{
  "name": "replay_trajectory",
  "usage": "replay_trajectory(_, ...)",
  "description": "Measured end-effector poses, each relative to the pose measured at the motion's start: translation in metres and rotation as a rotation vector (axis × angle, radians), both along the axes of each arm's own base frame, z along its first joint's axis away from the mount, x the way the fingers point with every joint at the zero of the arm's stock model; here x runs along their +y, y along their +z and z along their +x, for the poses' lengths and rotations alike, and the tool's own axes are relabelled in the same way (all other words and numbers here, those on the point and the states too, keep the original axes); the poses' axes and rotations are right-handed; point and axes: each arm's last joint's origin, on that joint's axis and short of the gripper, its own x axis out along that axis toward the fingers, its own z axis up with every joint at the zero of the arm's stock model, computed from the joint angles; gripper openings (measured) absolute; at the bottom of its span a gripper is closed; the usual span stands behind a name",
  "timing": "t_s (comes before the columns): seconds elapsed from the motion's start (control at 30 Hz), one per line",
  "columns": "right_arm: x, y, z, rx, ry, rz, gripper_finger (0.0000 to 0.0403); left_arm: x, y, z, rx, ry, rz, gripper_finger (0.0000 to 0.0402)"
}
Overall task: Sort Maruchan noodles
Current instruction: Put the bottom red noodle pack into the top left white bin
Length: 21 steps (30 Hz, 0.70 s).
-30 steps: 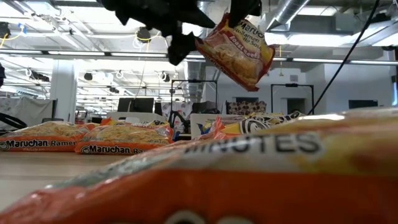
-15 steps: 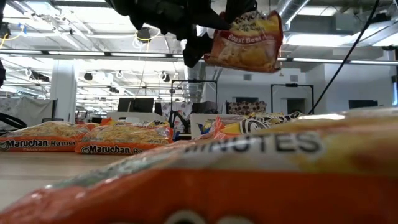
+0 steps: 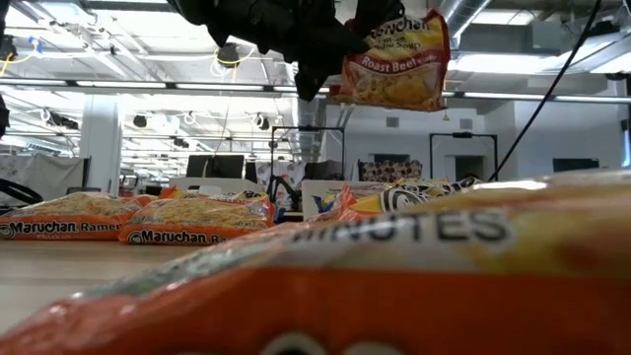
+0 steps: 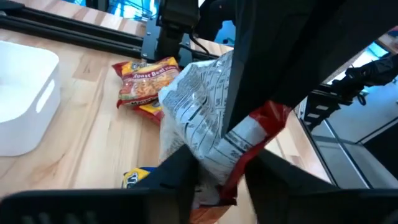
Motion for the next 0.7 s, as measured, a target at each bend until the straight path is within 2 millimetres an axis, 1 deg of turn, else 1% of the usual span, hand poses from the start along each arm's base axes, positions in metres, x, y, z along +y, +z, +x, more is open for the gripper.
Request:
replay_trajectory(0.13, 0.0, 0.0, 0.001, -0.007, 0.001, 0.0, 0.0005, 0.0, 0.001, 0.0, -0.007, -0.005, 0.004, 0.0029)
replay_trajectory(0.2, 0.0, 0.0, 0.001, -0.009, 0.0, 0.0, 0.0005, 0.0, 0.001, 0.0, -0.014, -0.009, 0.015, 0.001)
replay_trajectory(0.27, 0.0, 0.0, 0.001, -0.01, 0.0, 0.0, 0.0005, -0.001, 0.001, 0.0, -0.017, -0.027, 0.019, 0.0006)
replay_trajectory(0.33, 0.0, 0.0, 0.001, -0.008, 0.009, -0.004, 0.0013, -0.001, 0.001, 0.0, -0.017, -0.035, 0.015, 0.0003)
replay_trajectory(0.53, 0.0, 0.0, 0.001, -0.008, 0.026, -0.018, 0.0079, 0.003, 0.001, -0.003, 0.006, -0.047, 0.003, 0.0001)
replay_trajectory(0.7, -0.005, 0.004, -0.003, -0.012, 0.027, -0.028, 0.0131, 0.016, 0.001, -0.008, 0.028, -0.035, -0.011, 0.0)
